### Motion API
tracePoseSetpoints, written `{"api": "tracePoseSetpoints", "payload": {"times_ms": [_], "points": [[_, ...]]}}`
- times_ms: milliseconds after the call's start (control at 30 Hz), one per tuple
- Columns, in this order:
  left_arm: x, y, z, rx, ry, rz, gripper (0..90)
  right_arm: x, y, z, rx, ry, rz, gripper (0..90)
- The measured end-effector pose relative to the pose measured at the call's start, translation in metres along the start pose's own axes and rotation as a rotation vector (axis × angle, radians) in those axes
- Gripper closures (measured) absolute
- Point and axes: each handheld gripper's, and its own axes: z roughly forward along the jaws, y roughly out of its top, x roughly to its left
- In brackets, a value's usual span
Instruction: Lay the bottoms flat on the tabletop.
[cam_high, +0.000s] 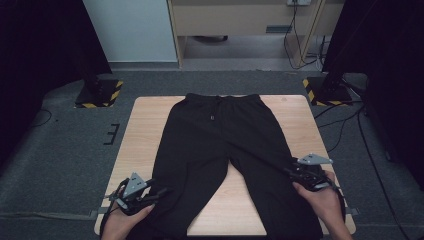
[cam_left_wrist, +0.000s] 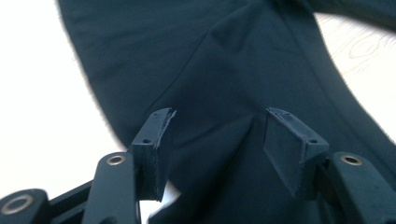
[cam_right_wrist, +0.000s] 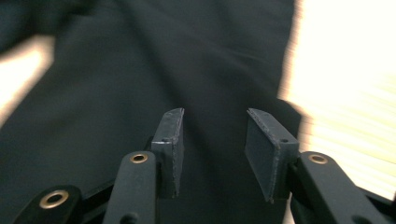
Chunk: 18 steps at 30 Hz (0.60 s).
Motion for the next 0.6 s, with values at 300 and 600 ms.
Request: {"api": "tracePoseSetpoints", "payload": {"times_ms": [300,600], "points": [[-0.054,0.019,0.039,0.03,-0.138,0.067,44.7,0.064,0.001,0.021,0.006,0.192,-0.078,71.3],[-0.084,0.002,0.069,0.123,-0.165,0.114,45.4,0.071,-0.004,0.028,-0.014,0.224,-0.053,61.0]]}}
